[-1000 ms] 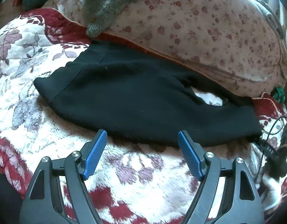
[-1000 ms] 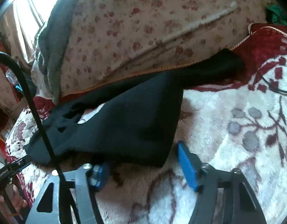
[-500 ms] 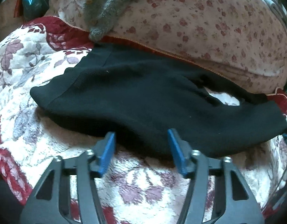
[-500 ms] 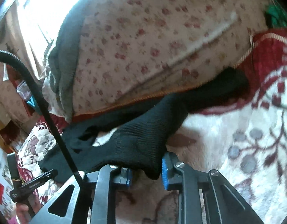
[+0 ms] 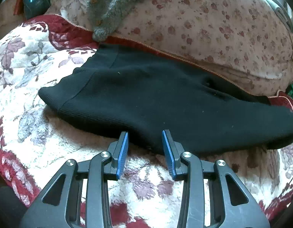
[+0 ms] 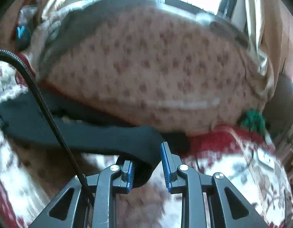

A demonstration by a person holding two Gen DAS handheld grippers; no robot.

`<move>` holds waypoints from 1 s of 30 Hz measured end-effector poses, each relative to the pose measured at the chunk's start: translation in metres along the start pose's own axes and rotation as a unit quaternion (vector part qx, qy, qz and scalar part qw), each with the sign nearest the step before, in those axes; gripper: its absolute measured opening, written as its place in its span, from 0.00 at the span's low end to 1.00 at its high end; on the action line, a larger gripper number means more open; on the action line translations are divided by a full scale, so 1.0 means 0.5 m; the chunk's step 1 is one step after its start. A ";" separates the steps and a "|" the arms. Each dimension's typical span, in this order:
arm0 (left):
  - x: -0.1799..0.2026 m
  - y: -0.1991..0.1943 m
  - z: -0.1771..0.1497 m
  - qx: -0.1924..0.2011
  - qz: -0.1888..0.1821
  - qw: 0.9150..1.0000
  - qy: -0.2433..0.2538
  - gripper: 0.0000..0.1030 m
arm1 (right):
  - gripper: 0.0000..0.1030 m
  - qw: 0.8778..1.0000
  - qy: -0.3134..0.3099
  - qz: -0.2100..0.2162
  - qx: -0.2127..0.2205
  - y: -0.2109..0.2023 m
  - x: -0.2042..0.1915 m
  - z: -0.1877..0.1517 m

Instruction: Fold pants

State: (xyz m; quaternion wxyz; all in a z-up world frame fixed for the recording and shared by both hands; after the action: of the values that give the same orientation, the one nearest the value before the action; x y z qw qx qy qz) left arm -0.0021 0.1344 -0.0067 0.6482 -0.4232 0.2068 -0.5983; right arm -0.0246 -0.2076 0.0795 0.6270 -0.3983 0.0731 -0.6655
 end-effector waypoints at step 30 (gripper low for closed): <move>-0.079 -0.041 -0.015 -0.041 -0.016 0.997 -0.062 0.34 | 0.33 0.913 0.336 0.220 -0.077 0.062 0.049 -0.228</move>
State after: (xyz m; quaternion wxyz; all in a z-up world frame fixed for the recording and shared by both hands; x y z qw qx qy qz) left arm -0.0281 0.1713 -0.0039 0.6323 -0.4888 0.1843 -0.5721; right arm -0.0688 -0.2817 -0.0049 0.6633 -0.1718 0.4161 -0.5978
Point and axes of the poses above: each gripper's, at about its wrist camera, not at the fingertips, and y roughly the way its jaws point, x to its right, z to its top, the point moved 5 cm from there along y, roughly the way its jaws point, and after that the axes turned 8 degrees about -y, right-handed, at the moved point
